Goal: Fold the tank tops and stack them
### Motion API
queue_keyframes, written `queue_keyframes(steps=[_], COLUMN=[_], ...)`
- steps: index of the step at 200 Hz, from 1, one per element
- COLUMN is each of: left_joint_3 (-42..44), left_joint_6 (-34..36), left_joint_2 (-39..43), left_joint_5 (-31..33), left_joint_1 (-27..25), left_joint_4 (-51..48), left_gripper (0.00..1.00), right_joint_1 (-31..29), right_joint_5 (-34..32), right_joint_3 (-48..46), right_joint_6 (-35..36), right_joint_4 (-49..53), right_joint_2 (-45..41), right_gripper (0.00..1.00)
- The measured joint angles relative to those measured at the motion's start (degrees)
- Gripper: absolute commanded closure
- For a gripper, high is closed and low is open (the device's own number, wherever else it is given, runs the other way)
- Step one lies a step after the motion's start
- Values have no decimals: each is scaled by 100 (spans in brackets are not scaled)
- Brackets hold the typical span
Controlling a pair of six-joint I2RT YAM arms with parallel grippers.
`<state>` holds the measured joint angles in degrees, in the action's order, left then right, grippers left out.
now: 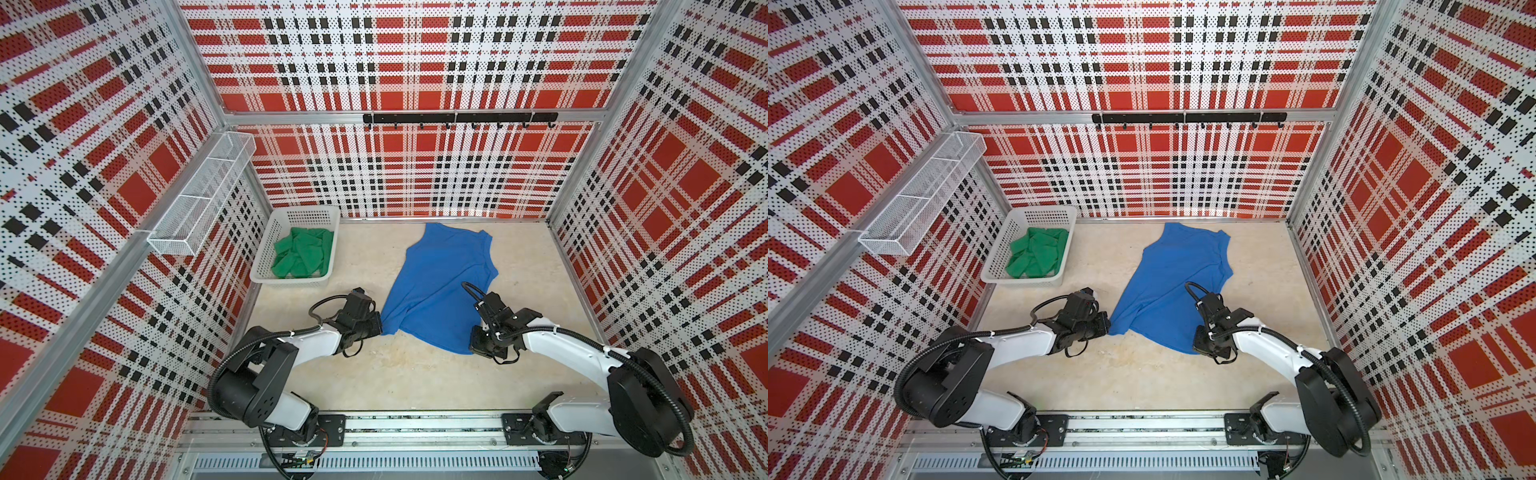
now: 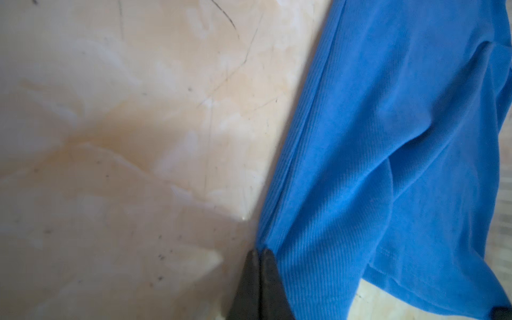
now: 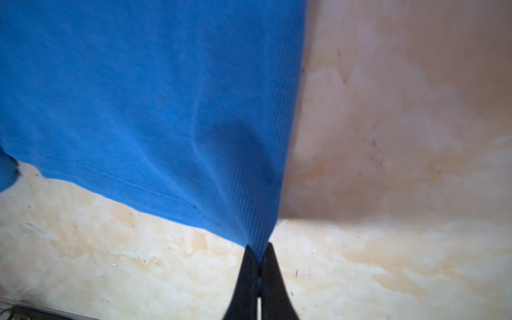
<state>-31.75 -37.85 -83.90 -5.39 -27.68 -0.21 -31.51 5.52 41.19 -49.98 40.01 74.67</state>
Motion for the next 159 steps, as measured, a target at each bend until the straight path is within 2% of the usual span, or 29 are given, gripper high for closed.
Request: queue_keyframes(steps=[49, 86, 107, 159], left_joint_3=[-868, -1670, -2627, -5947], left_joint_6=[330, 656, 852, 1434], left_joint_2=[529, 605, 601, 343], left_joint_5=[157, 208, 129, 138], left_joint_1=[127, 356, 595, 1003], left_joint_4=[-1016, -1720, -2114, -2538], left_gripper=[100, 100, 100, 100], right_joint_1=[114, 649, 894, 1139], right_joint_5=[-358, -474, -625, -1001], right_joint_3=[925, 1834, 3010, 5978], right_joint_6=[437, 1023, 1499, 2669], right_joint_4=[772, 1464, 1818, 2181], right_joint_2=[-146, -133, 63, 841], right_gripper=[100, 100, 100, 100])
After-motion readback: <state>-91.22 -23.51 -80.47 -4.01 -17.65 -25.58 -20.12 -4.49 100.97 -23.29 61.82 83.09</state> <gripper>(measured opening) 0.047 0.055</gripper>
